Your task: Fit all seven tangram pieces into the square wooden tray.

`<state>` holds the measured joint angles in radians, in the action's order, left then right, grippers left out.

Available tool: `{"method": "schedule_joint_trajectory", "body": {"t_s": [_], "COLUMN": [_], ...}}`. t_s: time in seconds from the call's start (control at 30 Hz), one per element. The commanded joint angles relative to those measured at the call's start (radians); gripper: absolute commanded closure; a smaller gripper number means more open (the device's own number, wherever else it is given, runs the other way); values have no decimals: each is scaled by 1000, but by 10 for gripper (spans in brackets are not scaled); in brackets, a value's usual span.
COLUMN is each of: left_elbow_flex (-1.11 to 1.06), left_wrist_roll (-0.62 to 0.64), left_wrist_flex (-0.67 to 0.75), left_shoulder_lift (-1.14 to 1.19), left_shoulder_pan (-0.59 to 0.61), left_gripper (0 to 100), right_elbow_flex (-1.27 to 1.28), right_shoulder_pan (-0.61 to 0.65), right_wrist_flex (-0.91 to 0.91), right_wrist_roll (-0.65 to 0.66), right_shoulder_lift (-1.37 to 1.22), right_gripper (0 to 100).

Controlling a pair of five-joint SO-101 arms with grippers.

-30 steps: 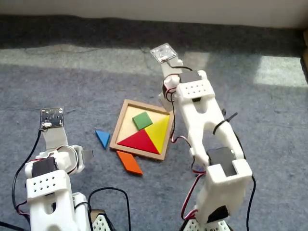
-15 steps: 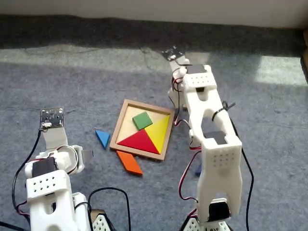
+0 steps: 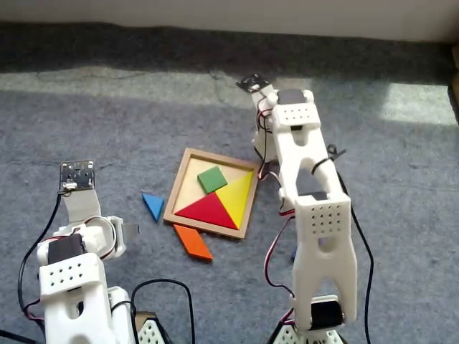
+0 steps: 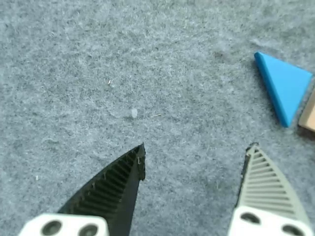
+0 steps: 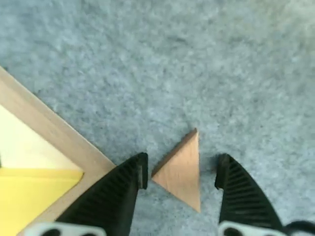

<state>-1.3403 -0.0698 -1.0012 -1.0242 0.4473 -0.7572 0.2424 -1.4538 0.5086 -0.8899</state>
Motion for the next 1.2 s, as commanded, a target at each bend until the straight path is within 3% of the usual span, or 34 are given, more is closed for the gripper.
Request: {"method": "schedule_joint_trajectory", "body": {"t_s": [0.0, 0.27, 0.43, 0.83, 0.93, 1.07, 1.17], "left_elbow_flex": [5, 5, 5, 5, 5, 5, 5], "left_wrist_roll": [-8, -8, -8, -8, -8, -8, -8], "left_wrist_flex": [17, 17, 17, 17, 17, 17, 17], "left_shoulder_lift": [4, 4, 4, 4, 4, 4, 4], "left_shoulder_pan": [5, 5, 5, 5, 5, 5, 5], "left_gripper": [691, 691, 691, 691, 691, 691, 691], "right_elbow_flex": [-88, -119, -170, -291, -294, -294, -289], "right_shoulder_pan": [-36, -42, -45, -10, -15, -38, -39], "right_wrist_flex": [-25, -93, -173, -306, -306, -308, -308], "right_wrist_roll": [11, 51, 57, 54, 11, -69, -74], "right_shoulder_lift": [-8, -30, 36, 59, 59, 59, 59], "right_gripper": [824, 847, 923, 926, 894, 749, 743]}}
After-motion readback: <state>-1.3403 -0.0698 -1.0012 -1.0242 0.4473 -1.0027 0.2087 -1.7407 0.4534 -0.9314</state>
